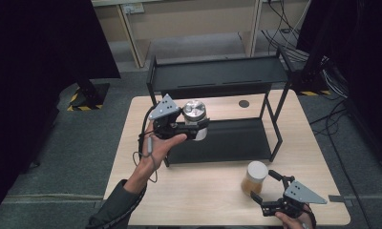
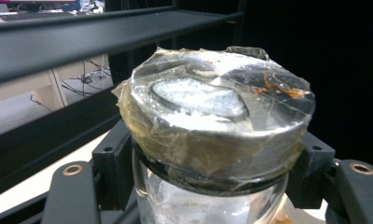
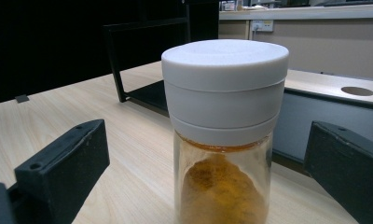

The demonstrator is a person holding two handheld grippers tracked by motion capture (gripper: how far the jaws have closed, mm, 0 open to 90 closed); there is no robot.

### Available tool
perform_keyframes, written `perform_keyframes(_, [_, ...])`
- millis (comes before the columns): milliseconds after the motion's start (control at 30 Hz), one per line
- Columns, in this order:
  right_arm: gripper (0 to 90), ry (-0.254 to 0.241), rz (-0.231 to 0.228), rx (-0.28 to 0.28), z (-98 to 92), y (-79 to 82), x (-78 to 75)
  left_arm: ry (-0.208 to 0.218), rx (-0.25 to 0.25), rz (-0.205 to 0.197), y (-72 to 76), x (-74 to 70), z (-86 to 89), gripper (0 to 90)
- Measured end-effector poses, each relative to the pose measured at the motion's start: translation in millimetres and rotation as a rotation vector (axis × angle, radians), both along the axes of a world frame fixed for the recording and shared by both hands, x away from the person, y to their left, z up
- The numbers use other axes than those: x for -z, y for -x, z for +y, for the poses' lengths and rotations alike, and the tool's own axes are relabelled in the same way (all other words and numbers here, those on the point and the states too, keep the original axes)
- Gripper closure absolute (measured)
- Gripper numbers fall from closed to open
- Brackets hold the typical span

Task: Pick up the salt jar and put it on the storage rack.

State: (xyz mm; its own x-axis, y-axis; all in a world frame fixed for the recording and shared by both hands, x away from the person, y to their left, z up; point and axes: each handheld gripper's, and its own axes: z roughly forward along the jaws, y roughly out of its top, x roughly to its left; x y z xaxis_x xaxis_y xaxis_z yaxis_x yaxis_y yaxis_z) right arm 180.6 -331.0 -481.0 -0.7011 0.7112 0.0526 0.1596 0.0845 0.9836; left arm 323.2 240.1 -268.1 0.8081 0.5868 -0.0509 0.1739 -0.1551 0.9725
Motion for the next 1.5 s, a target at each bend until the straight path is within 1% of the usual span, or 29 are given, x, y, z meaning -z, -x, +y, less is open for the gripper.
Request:
perform_keyframes(33, [0.3,0.0,0.0,0.001,0.0,0.0,0.0,0.0,-0.005,0.002,-1.9,-6.4,0.3,30.9])
perform_keyframes(133, [0.3,0.0,0.0,0.001,-0.1,0.2,-0.1,0.003,-0.011,0.003,-3.2,-12.7,0.4,30.9])
perform_keyframes(167, [0.3,-0.002,0.0,0.002,-0.3,0.3,-0.1,-0.001,-0.017,0.002,-4.2,-19.6,-0.2,30.9])
perform_keyframes(200, [0.3,-0.003,0.0,0.002,-0.4,0.3,0.0,-0.005,-0.017,0.003,-5.1,-23.4,-0.4,30.9])
perform_keyframes(233, [0.3,-0.002,-0.001,0.002,-0.4,0.3,0.0,-0.005,-0.017,0.003,-5.1,-23.4,-0.4,30.9])
perform_keyframes(267, [0.3,-0.001,-0.001,0.002,-0.2,0.4,-0.1,-0.007,-0.019,0.005,-6.7,-30.3,-0.8,30.9])
perform_keyframes(300, [0.3,-0.001,-0.001,0.002,-0.2,0.4,-0.1,-0.007,-0.019,0.005,-6.7,-30.3,-0.8,30.9])
perform_keyframes(367, [0.3,0.0,0.0,0.001,0.0,0.3,-0.1,-0.006,-0.02,0.007,-8.1,-36.7,-1.1,30.9])
perform_keyframes(400, [0.3,0.0,-0.001,0.002,-0.1,0.3,-0.1,-0.011,-0.021,0.008,-9.5,-43.2,-2.1,30.9])
perform_keyframes(467, [0.3,-0.002,-0.001,0.002,-0.5,0.3,-0.1,-0.02,-0.023,0.006,-10.3,-50.2,-3.5,30.9])
perform_keyframes(533, [0.3,-0.001,-0.001,0.002,-0.5,0.3,0.0,-0.022,-0.026,0.004,-11.2,-56.5,-4.4,30.9])
perform_keyframes(567, [0.3,-0.001,-0.001,0.002,-0.5,0.3,0.0,-0.022,-0.026,0.004,-11.2,-56.5,-4.4,30.9])
perform_keyframes(600, [0.3,-0.001,0.0,0.001,-0.6,0.2,-0.1,-0.024,-0.03,0.002,-12.1,-62.5,-5.3,30.9])
perform_keyframes(633, [0.3,-0.001,0.0,0.001,-0.6,0.2,-0.1,-0.024,-0.03,0.002,-12.1,-62.5,-5.3,30.9])
perform_keyframes(767, [0.3,-0.001,0.0,-0.001,-0.7,0.1,-0.1,-0.016,-0.04,0.005,-15.1,-75.9,-7.0,30.9])
perform_keyframes(833, [0.3,-0.002,0.0,-0.001,-0.8,0.2,-0.2,-0.014,-0.041,0.006,-15.8,-78.2,-7.3,31.0])
perform_keyframes(867, [0.3,-0.002,0.0,-0.001,-0.8,0.2,-0.2,-0.016,-0.047,0.006,-16.8,-82.5,-8.8,30.9])
perform_keyframes(967, [0.3,-0.002,0.002,0.0,-0.9,0.1,-0.2,-0.027,-0.053,0.006,-18.9,-89.4,-11.6,30.9])
perform_keyframes(1033, [0.3,-0.002,0.001,-0.001,-0.9,0.2,-0.2,-0.027,-0.056,0.006,-19.7,-91.0,-12.4,30.9])
perform_keyframes(1200, [0.3,-0.004,0.001,0.001,-1.4,0.3,-0.4,-0.036,-0.093,0.005,-24.0,-99.5,-18.2,30.9])
perform_keyframes(1300, [0.3,-0.006,0.0,0.001,-1.7,0.4,-0.4,-0.024,-0.116,0.005,-28.0,-103.8,-20.6,30.9])
perform_keyframes(1500, [0.3,-0.008,0.003,0.002,-2.9,-0.2,-0.2,-0.021,-0.152,0.016,-34.1,-111.2,-25.3,30.9])
